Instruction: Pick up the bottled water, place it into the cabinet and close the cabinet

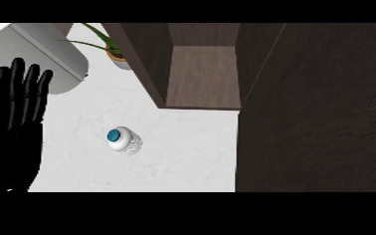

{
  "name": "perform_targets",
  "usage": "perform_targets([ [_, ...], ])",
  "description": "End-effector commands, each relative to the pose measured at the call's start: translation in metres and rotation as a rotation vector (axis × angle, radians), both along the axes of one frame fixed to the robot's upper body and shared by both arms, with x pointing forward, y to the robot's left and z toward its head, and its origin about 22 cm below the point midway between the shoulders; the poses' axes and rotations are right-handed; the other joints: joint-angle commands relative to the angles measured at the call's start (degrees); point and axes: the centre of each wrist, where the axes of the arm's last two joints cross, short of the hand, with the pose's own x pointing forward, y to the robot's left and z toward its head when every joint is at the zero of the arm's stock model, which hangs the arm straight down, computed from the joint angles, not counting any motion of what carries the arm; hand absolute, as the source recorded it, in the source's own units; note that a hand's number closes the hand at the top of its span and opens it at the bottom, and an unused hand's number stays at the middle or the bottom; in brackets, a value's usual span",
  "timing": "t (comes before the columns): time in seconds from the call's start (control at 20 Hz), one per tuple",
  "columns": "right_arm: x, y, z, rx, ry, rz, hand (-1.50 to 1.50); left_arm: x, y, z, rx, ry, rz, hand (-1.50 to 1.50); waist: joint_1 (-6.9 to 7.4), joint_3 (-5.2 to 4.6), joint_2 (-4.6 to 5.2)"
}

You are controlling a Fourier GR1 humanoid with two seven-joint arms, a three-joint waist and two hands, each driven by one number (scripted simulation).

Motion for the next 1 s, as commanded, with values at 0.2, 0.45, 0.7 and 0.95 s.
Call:
perform_targets([
  [0.2, -0.03, -0.023, -0.015, -0.058, 0.085, -0.013, -1.5, -0.031, -0.017, 0.011, -0.016, 0.028, 0.328, -1.5, -2.49, -2.37, -0.87],
  [0.45, -0.056, -0.006, 0.001, 0.036, 0.179, 0.178, -1.5, -0.06, -0.037, 0.003, -0.315, 0.195, 0.363, -1.5, -2.38, -2.47, -1.17],
  [0.7, -0.096, -0.026, 0.013, 0.041, 0.189, 0.204, -1.5, -0.083, -0.072, 0.003, -0.328, 0.203, 0.369, -1.5, -2.97, -2.42, -0.87],
  [0.95, -0.111, -0.015, 0.021, 0.039, 0.188, 0.187, -1.5, -0.111, -0.092, 0.007, -0.332, 0.197, 0.384, -1.5, -2.32, -2.47, -0.79],
])
